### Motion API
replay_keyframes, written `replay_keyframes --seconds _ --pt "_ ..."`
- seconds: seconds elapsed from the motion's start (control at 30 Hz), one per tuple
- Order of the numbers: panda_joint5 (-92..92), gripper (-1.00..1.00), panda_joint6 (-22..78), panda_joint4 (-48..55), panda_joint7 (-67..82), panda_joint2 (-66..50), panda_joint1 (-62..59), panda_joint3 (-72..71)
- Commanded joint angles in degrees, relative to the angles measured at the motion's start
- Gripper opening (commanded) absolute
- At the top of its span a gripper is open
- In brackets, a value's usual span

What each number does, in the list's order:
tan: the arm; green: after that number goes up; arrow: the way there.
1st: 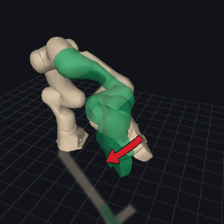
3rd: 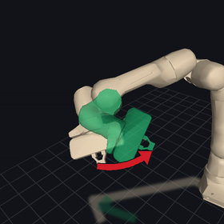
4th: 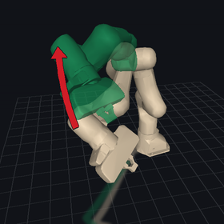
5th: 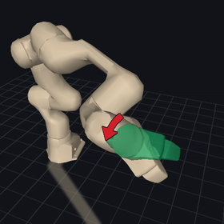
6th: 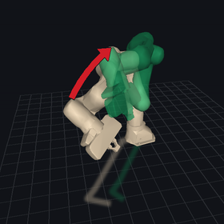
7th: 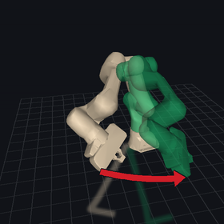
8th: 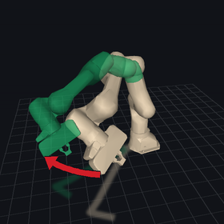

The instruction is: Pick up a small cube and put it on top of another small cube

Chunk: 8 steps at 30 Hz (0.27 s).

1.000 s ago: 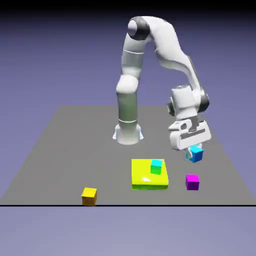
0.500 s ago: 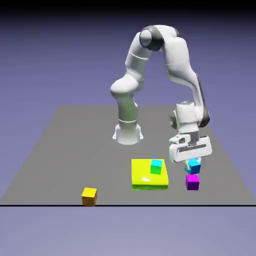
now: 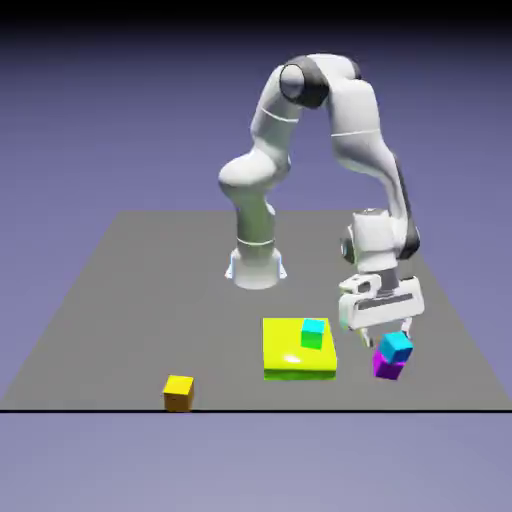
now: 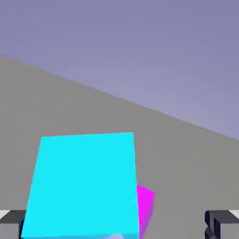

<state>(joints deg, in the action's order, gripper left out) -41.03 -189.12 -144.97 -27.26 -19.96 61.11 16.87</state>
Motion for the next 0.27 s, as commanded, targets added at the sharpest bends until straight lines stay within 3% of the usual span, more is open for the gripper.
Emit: replay_keyframes --seconds 0.0,0.23 --pt "-0.21 1.00 0.62 -0.40 -0.04 0.71 2.08 2.00" --pt "-1.60 1.00 4.73 -3.05 -0.33 5.45 15.93 15.33"
